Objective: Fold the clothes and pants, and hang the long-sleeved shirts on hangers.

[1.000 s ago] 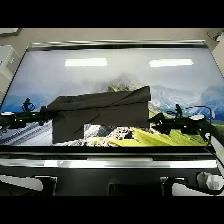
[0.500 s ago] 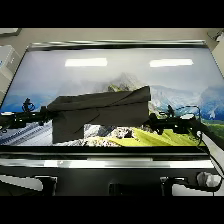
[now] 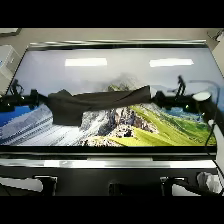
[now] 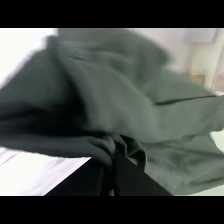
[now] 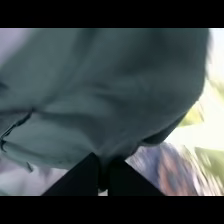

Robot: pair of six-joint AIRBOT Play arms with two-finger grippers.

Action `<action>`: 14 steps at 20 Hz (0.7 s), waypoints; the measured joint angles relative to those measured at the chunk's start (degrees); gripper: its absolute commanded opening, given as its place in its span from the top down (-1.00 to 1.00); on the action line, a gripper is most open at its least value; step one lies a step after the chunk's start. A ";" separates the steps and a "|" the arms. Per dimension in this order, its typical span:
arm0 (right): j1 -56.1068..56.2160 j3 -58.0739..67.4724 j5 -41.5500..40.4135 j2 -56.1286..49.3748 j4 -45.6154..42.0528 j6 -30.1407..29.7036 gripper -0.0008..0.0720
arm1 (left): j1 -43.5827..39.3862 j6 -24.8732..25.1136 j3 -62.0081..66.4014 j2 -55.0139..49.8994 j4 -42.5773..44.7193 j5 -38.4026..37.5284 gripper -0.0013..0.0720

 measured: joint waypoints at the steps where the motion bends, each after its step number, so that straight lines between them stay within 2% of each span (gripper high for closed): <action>1: 0.00 4.79 0.55 0.31 0.07 0.09 0.88 | -1.03 -2.34 4.13 0.98 0.00 -1.03 0.90; 5: 0.00 25.64 -2.12 1.03 -0.92 3.15 0.88 | -5.55 -11.41 26.18 3.85 -0.33 -1.84 0.90; 8: -0.07 39.30 -4.92 1.18 -6.14 7.41 0.88 | -7.65 -18.12 41.24 6.03 -0.46 4.50 0.90; 11: -0.13 49.94 -4.15 2.01 -10.75 10.80 0.88 | -7.98 -22.25 45.70 13.31 -0.46 13.25 0.90; 14: -0.13 54.90 1.03 6.67 -13.16 11.52 0.88 | -6.95 -22.34 43.78 24.30 1.73 15.54 0.90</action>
